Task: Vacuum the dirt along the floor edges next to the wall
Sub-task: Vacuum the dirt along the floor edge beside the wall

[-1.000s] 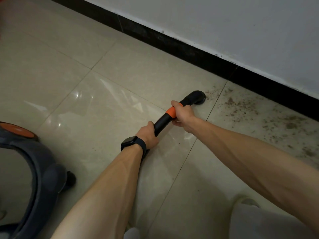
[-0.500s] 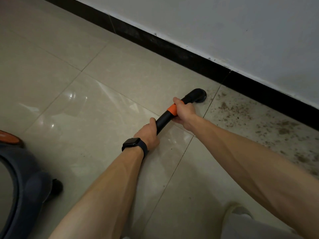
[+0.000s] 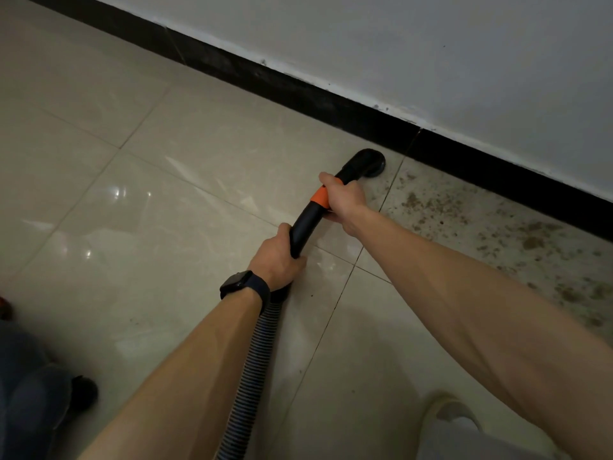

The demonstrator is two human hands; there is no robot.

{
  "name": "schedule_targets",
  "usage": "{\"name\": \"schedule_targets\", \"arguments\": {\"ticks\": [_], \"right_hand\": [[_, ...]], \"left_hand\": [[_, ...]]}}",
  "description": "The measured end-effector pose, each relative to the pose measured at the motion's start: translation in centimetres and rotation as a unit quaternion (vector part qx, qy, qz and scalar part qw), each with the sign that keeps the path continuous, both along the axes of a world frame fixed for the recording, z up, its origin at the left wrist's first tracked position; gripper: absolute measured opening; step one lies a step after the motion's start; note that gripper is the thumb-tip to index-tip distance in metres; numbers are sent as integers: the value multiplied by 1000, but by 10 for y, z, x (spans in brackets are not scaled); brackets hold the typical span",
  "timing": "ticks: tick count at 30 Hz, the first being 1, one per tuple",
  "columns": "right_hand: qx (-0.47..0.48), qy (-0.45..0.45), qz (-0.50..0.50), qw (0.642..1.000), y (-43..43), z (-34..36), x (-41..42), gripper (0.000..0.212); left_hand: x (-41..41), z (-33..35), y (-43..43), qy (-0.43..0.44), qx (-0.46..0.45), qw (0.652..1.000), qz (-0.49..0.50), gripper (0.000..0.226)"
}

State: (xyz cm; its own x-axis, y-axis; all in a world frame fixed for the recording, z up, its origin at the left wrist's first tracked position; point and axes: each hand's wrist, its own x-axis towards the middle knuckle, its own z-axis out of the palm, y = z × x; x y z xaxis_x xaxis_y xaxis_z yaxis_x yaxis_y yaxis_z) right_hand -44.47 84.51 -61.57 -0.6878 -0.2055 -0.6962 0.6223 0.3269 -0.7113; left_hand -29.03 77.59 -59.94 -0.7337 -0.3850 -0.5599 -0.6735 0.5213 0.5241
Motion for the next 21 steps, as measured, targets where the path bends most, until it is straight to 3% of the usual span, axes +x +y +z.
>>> {"name": "schedule_targets", "arguments": {"ticks": [7,13,17,21], "right_hand": [[18,20,-9,1000,-13,-4,0,56],[2,-5,1,1000,-18,0,17,44],[-51,-65,-4,997,-28,13,47,36],[-97,-112,-83,985,-46,26,92,24]], "left_hand": [[0,-2,-3,22,3,999,22,44],[23,3,-19,12,-24,999,-17,43],[58,20,-54,-7,-136,985,-110,38],[89,41,-76,-15,-257,946,-197,32]]}}
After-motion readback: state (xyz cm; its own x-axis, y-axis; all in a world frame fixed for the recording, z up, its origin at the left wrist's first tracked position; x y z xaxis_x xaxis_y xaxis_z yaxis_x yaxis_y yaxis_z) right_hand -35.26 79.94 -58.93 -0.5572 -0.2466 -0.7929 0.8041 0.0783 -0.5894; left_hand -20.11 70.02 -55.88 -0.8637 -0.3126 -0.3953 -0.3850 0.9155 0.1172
